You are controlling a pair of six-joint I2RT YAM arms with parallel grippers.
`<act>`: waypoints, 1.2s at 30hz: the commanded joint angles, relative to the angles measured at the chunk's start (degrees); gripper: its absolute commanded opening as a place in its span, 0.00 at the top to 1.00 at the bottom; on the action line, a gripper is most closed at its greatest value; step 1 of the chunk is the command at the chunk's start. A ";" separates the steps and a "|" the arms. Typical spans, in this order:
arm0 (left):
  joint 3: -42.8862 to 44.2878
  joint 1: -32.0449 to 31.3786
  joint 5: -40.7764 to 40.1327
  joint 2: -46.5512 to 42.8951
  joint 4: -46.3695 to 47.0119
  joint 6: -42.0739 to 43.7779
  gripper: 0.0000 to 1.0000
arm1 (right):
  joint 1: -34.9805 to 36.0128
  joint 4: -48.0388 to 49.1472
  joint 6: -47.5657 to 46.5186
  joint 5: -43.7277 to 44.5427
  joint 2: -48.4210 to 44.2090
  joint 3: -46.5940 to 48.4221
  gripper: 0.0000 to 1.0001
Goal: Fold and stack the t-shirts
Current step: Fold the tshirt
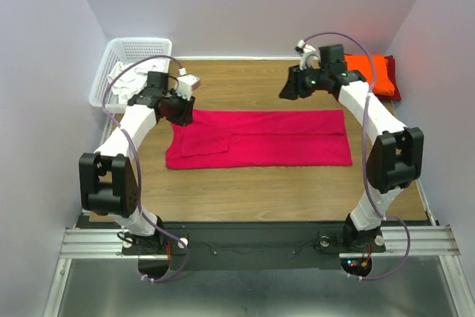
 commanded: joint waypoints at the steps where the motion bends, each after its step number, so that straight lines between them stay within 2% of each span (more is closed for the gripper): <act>1: -4.20 -5.54 -7.21 -2.41 -1.02 -6.32 0.66 | -3.46 -12.04 -10.65 10.20 0.32 -3.96 0.55; 5: -6.14 -8.45 -9.93 -0.66 -1.47 -10.19 0.73 | -7.24 -12.66 -14.08 16.29 0.92 -8.00 0.60; 10: -6.67 -9.42 -12.31 2.86 -0.77 -11.78 0.81 | -10.23 -12.84 -15.84 21.12 3.30 -11.26 0.62; 16: -5.09 -9.42 -14.51 10.76 -0.15 -10.46 0.90 | -11.38 -13.10 -16.02 22.36 7.51 -15.57 0.66; 20: -0.44 -9.42 -16.26 17.09 -0.41 -8.89 0.92 | -11.38 -14.06 -15.76 18.94 7.52 -20.66 0.68; 23: 7.19 -9.16 -19.15 24.64 -2.60 -6.69 0.94 | -11.30 -16.34 -15.50 15.96 7.26 -24.87 0.70; 26: 21.33 -8.54 -21.97 33.69 -5.32 -4.31 0.95 | -9.55 -19.95 -16.46 9.83 6.38 -27.95 0.74; 27: 31.03 -8.46 -22.24 38.15 -6.20 -3.44 0.95 | -8.06 -21.43 -16.64 7.70 4.90 -30.75 0.75; 28: 36.34 -8.45 -22.16 40.37 -8.04 -3.25 0.95 | -3.52 -21.97 -19.07 2.46 3.93 -31.39 0.78; 29: 41.36 -8.45 -21.55 42.22 -8.67 -3.25 0.94 | -0.95 -23.63 -18.84 -0.11 2.87 -29.65 0.76; 30: 50.37 -8.45 -20.59 44.85 -9.02 -3.69 0.92 | 1.43 -25.13 -18.84 -4.92 0.34 -29.11 0.76; 31: 54.03 -8.45 -19.36 45.57 -9.20 -3.87 0.89 | 3.89 -25.31 -18.31 -14.02 -0.90 -28.41 0.74; 32: 58.41 -8.45 -17.08 45.49 -8.16 -4.56 0.85 | 8.26 -25.23 -16.83 -17.07 -2.66 -25.97 0.73; 35: 58.55 -8.45 -14.34 42.25 -3.77 -6.94 0.80 | 10.42 -25.23 -15.50 -19.30 -3.46 -20.43 0.72; 36: 54.37 -8.37 -13.90 38.32 -2.36 -7.47 0.77 | 10.07 -25.40 -15.41 -17.91 -3.55 -18.67 0.71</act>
